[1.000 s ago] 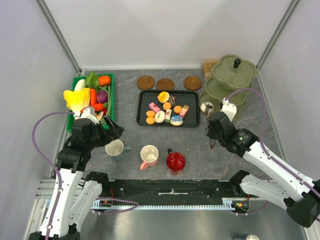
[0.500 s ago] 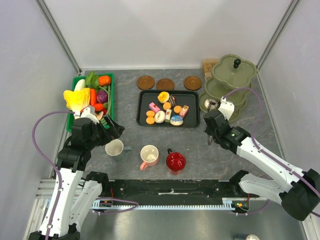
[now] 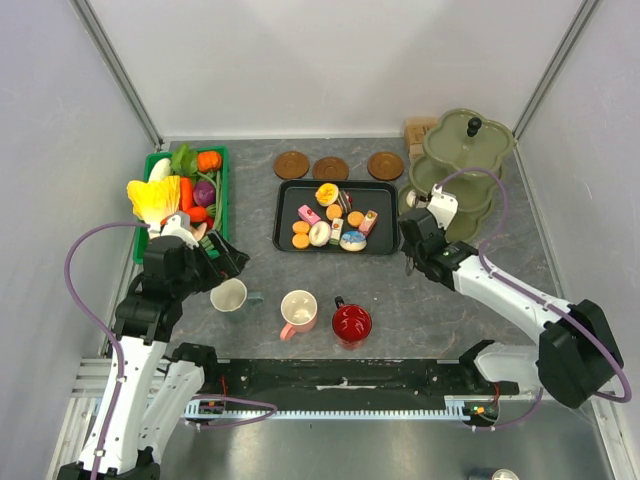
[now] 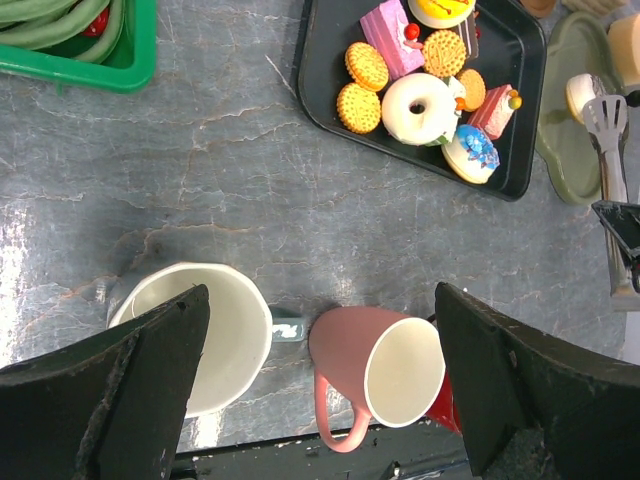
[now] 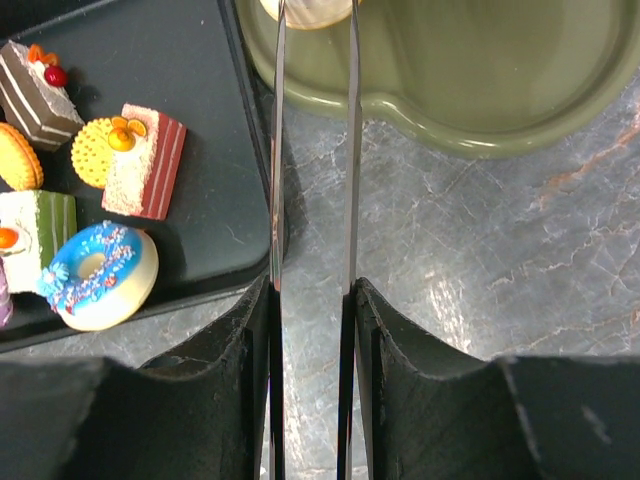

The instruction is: Serve the afternoon tea

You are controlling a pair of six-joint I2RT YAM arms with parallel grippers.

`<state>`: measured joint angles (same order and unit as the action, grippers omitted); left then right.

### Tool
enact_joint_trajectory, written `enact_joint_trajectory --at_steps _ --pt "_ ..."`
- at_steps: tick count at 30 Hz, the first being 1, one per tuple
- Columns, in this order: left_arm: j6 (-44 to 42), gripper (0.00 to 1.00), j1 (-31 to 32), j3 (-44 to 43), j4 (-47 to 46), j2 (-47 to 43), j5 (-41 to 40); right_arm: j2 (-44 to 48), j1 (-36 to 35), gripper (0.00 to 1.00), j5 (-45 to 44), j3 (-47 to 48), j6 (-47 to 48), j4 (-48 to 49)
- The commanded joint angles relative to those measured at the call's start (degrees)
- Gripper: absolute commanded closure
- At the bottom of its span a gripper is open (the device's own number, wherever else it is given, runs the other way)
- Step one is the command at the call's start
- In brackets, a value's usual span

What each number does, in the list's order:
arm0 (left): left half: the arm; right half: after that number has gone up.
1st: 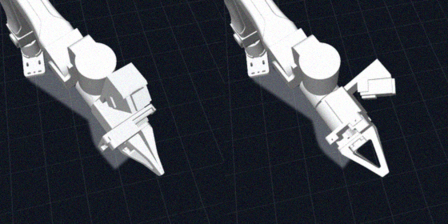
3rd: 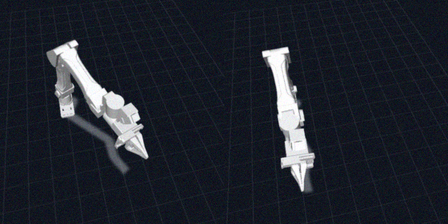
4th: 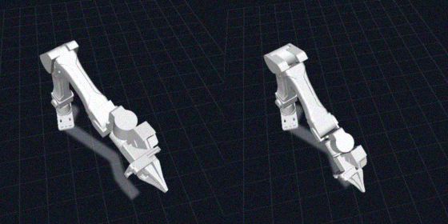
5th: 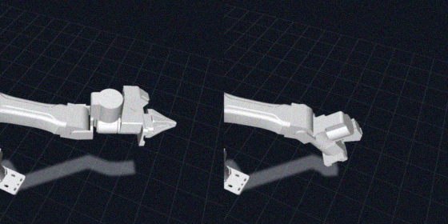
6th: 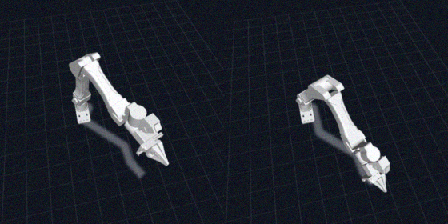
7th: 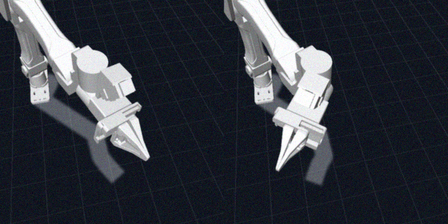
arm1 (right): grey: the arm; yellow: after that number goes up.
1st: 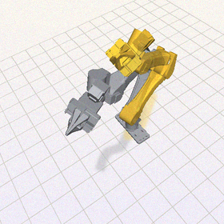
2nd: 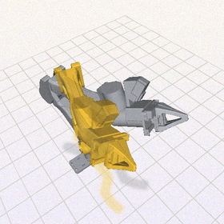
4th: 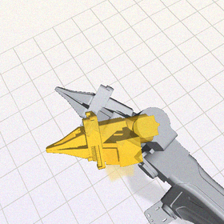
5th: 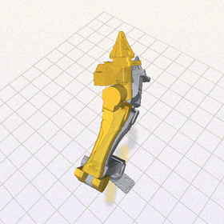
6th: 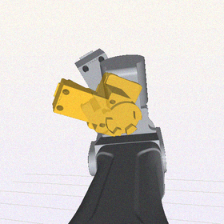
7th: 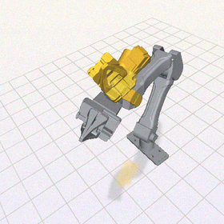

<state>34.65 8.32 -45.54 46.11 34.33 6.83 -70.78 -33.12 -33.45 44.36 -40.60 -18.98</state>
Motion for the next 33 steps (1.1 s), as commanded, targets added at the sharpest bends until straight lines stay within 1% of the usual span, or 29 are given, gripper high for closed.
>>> enact_joint_trajectory --at_steps 1,8,12,14,17,19,22,24,29,33 --pt "-0.5 0.01 -0.3 0.4 -2.0 -0.4 1.2 -2.2 1.4 0.71 -2.4 -0.1 1.1 8.0" --pt "-0.8 0.01 -0.3 -0.5 -0.7 0.3 -1.2 -6.8 2.6 0.71 -2.8 0.4 1.1 11.2" --pt "-0.6 0.01 -0.3 -0.4 -0.8 0.3 -1.3 -8.8 3.2 0.69 -1.5 0.3 1.5 13.2" --pt "-0.7 0.01 -0.3 -0.4 -0.8 0.5 -1.2 -9.7 3.4 0.67 -1.1 0.2 1.5 13.2" --pt "-0.8 0.01 -0.3 -0.4 -0.7 0.7 -1.1 -10.0 3.4 0.58 -0.3 -0.1 1.2 13.3" --pt "-0.6 0.01 -0.3 -0.3 -0.7 0.7 -1.1 -9.5 3.6 0.51 -0.1 -0.5 1.0 13.2" --pt "-0.7 0.01 -0.2 -0.3 -0.5 0.7 -1.1 -7.8 3.6 0.47 0.1 -1.3 0.9 12.8" --pt "-0.6 0.01 -0.3 -0.3 -0.4 0.7 -1.3 -6.2 3.5 0.43 0.1 -1.9 0.8 12.4" --pt "-0.6 0.01 -0.3 -0.2 -0.5 0.5 -1.3 -3.6 3.5 0.37 0.3 -3.0 0.8 10.7" --pt "-0.5 0.01 -0.3 -0.1 -0.2 0.6 -1.3 -1.9 3.5 0.38 1.2 -3.3 0.9 9.3"
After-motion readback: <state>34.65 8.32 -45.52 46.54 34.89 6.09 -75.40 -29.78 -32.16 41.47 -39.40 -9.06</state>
